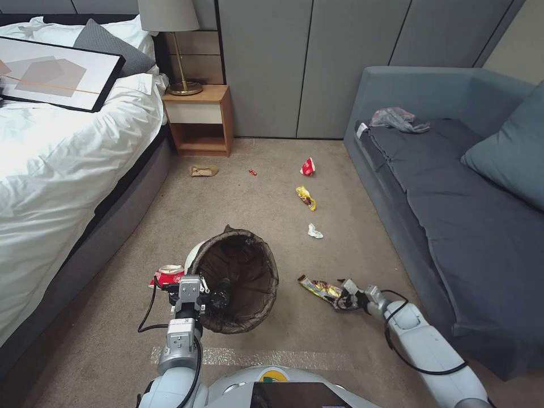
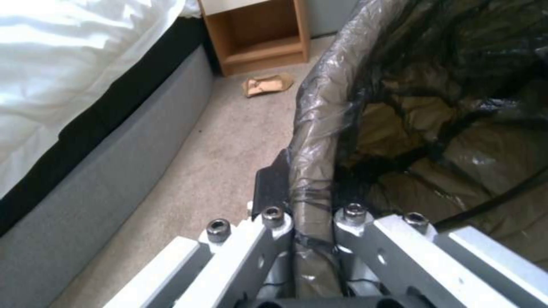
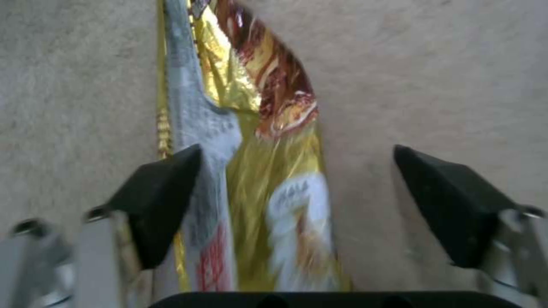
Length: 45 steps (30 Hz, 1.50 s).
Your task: Pick up the trash bin, then pick up the garbage from the floor and place it into the trash bin.
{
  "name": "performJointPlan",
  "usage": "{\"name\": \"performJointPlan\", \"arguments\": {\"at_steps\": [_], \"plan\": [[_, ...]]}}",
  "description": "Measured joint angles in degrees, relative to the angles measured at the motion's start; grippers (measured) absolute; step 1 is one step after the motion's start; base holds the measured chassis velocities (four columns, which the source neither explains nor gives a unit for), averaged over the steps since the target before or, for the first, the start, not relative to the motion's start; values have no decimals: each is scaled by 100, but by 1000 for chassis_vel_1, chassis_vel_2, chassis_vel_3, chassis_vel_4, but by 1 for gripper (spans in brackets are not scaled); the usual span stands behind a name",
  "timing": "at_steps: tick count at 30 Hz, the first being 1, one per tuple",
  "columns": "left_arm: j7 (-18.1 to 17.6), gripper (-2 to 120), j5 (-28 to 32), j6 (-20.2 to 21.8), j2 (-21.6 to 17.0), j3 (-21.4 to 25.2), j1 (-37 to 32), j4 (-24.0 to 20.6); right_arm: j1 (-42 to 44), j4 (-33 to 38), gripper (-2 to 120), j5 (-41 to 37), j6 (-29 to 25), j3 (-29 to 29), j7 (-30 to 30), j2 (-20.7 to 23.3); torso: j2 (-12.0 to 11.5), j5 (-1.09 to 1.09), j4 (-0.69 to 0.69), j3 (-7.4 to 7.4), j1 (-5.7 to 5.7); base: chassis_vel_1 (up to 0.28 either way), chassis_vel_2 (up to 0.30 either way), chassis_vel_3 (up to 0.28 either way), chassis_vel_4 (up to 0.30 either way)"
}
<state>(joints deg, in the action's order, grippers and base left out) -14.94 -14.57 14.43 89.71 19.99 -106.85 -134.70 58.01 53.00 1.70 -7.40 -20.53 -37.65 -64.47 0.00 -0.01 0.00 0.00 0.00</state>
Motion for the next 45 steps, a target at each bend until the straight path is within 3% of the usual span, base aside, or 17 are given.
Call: {"name": "performJointPlan", "arguments": {"at_steps": [7, 13, 22, 35, 45], "plan": [[0, 0, -19, -10, 0, 19, -33, -5, -80, -243, 54, -45, -87, -34, -2, -191, 1, -4, -2, -1, 0, 0, 0, 0, 0], [2, 0, -37, -18, 5, -11, -19, 12, -33, -138, 32, -103, -59, -32, 36, -163, 0, 4, 3, 0, 0, 0, 0, 0, 0], [6, 0, -29, -18, -7, -28, 35, 46, 40, -49, 0, -118, -41, -99, 118, -63, 0, 1, -2, 0, 0, 0, 0, 0, 0], [12, 0, 1, -18, -30, -41, 53, 92, 168, 350, 0, -494, -185, -105, 557, -59, 0, 1, -1, 0, 0, 0, 0, 0, 0], [8, 0, 275, 90, -114, -113, 89, 169, 633, 3149, 0, -2357, -573, -172, 970, 32, 0, -1, 2, 0, 0, 0, 0, 0, 0]]}}
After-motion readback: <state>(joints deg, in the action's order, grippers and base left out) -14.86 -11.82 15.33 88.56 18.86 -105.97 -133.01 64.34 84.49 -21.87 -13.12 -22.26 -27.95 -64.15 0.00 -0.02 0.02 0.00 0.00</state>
